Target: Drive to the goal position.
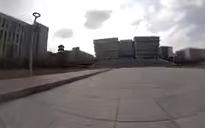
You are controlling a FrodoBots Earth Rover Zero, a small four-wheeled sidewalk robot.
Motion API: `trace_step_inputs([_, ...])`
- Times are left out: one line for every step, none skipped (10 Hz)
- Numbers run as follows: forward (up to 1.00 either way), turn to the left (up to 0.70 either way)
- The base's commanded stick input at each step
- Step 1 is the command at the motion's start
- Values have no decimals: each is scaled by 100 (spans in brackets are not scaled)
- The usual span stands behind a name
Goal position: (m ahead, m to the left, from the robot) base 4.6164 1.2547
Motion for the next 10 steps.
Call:
trace_step_inputs([0,0])
trace_step_inputs([0,2])
trace_step_inputs([0,13])
trace_step_inputs([0,31])
trace_step_inputs([0,31])
trace_step_inputs([0,31])
trace_step_inputs([0,31])
trace_step_inputs([0,31])
trace_step_inputs([0,30])
trace_step_inputs([9,25])
